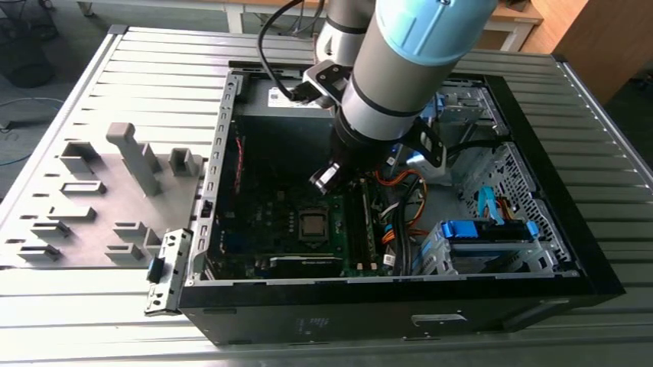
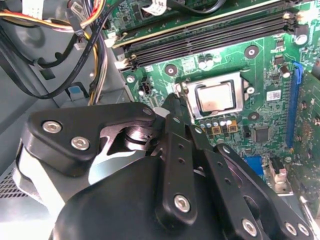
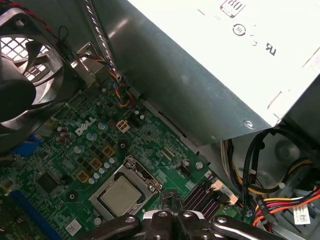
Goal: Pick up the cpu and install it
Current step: 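Install the first cpu locking lever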
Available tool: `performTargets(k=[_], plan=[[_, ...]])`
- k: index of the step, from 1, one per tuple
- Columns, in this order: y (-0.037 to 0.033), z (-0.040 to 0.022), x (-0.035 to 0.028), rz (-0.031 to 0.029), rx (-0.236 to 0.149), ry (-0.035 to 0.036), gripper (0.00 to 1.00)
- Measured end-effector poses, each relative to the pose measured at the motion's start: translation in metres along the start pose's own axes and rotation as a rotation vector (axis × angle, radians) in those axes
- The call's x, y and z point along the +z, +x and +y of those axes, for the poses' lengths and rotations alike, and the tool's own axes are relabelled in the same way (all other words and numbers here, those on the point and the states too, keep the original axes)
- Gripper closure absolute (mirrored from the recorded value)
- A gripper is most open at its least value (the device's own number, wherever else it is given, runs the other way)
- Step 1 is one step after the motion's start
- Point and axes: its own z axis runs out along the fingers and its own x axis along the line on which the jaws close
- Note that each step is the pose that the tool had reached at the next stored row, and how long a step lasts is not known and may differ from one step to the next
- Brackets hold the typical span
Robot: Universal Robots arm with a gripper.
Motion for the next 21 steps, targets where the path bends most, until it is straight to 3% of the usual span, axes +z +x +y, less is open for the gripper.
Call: performTargets(k=[6, 18, 21], plan=[[0.0024, 0.0005, 0.0029, 0.005, 0.001, 0.0055, 0.89], [0.006, -0.0007, 0.0094, 0.0335, 0.005, 0.0362, 0.89], [0.006, -0.0007, 0.0094, 0.0348, 0.005, 0.0375, 0.89]])
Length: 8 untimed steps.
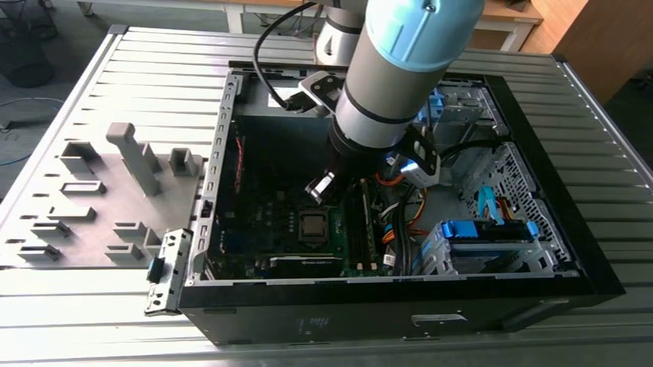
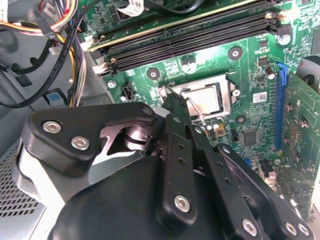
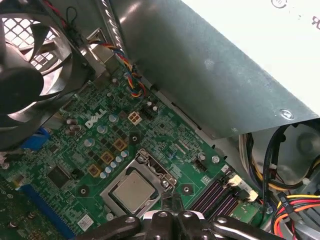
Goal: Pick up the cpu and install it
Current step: 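Install the first cpu locking lever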
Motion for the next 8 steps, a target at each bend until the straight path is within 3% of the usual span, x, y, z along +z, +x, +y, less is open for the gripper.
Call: performTargets(k=[8], plan=[[0.0, -0.0001, 0.001, 0.0, 0.0, 0.0002, 0.89]])
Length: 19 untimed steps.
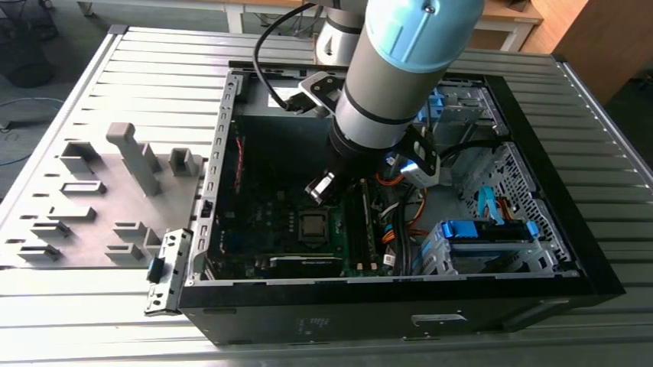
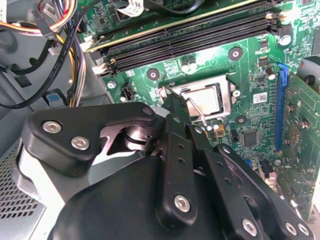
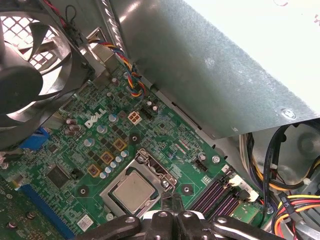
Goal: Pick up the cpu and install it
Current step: 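Install the first cpu locking lever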
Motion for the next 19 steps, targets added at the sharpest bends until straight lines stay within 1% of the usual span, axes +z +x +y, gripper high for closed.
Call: performTargets(k=[5, 12, 19], plan=[[0.0005, -0.0002, 0.0027, 0.0, 0.0, 0.0001, 0.89], [0.0026, -0.0007, 0.0121, -0.0003, 0.0, 0.0004, 0.89], [0.0027, -0.0007, 0.0128, -0.0002, 0.0, 0.0004, 0.89]])
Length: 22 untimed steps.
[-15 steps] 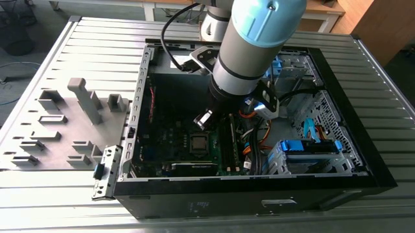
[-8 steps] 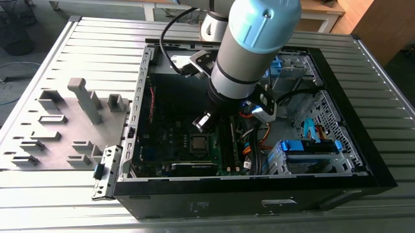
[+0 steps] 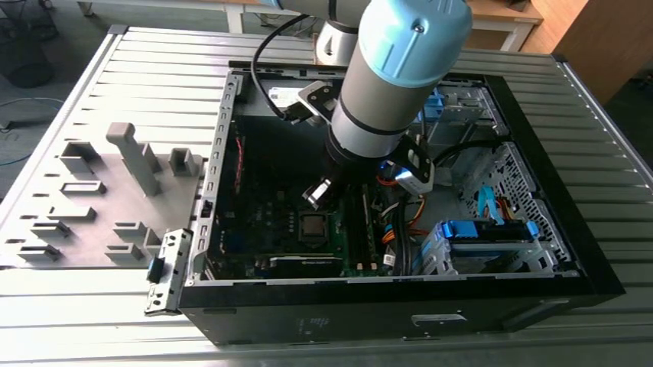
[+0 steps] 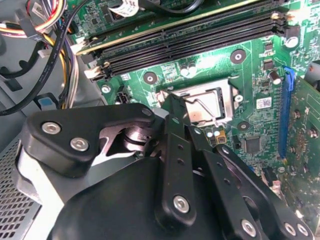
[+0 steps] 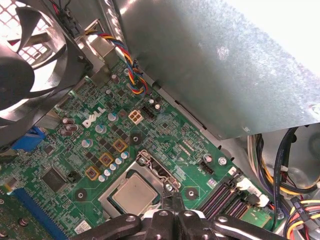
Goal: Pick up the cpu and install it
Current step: 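Install the first cpu locking lever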
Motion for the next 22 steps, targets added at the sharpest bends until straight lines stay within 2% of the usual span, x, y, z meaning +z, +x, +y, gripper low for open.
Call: performTargets(k=[6, 13, 22], plan=[[0.0, -0.0001, 0.0007, -0.0002, 0.0, -0.0001, 0.89], [0.0, -0.001, 0.0067, 0.0, 0.0, 0.0, 0.89], [0.0013, -0.0007, 0.0074, -0.0002, 0.0, -0.0001, 0.89]])
